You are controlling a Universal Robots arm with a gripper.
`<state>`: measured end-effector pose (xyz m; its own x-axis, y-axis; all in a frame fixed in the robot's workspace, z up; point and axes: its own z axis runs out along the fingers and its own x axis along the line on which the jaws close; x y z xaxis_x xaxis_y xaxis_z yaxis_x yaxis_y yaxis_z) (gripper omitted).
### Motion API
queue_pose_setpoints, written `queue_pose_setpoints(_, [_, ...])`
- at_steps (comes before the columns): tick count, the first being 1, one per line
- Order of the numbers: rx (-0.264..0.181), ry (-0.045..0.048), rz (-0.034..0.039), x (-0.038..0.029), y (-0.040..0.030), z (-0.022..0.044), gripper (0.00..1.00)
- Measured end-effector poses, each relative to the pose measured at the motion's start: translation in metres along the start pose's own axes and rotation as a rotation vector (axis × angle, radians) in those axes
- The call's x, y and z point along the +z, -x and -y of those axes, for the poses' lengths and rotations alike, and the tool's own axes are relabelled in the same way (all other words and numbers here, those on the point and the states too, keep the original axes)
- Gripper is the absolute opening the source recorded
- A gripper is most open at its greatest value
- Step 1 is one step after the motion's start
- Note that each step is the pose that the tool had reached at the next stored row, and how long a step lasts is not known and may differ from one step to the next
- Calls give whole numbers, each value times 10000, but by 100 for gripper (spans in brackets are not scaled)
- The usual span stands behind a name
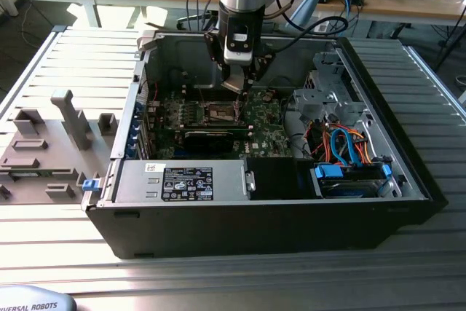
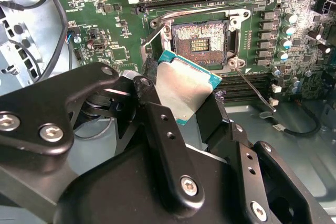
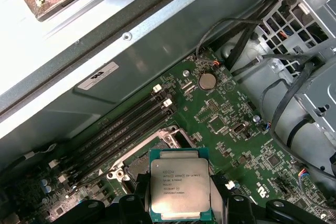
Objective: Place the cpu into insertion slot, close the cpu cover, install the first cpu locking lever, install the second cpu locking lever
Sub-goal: 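Place the cpu into insertion slot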
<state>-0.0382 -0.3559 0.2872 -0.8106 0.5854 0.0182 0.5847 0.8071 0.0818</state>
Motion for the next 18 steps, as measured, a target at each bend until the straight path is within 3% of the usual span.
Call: queue_pose_setpoints(18, [103,2,9,9,0,1,54])
